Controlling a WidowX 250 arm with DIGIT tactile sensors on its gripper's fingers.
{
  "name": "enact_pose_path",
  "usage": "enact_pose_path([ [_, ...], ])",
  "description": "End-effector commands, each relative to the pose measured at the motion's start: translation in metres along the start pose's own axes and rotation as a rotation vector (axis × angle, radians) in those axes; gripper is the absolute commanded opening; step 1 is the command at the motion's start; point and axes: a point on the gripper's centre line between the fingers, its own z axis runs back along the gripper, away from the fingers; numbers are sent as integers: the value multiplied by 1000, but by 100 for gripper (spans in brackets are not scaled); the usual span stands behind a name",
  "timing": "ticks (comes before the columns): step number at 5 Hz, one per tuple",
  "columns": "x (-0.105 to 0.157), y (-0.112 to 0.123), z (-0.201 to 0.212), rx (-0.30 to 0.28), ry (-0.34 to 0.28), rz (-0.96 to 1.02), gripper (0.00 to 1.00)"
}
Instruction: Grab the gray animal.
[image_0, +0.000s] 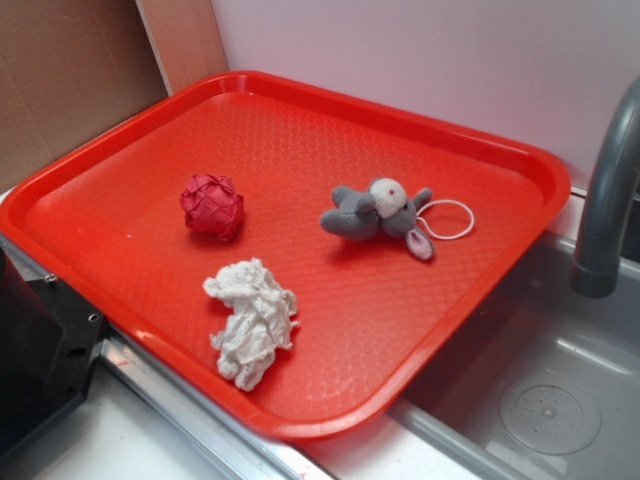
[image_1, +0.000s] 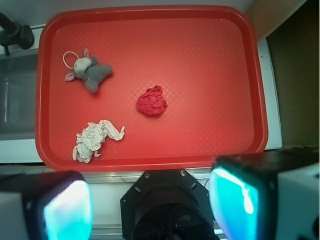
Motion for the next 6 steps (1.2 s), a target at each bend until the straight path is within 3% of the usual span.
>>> enact_pose_path([
  [1, 0, 0, 0, 0, 0, 0, 100],
  [2, 46, -45, -26, 113, -8, -136, 100],
  [4, 101, -96, -89, 114, -137, -427, 100],
  [6, 130, -104, -175, 84, -49, -555, 100],
])
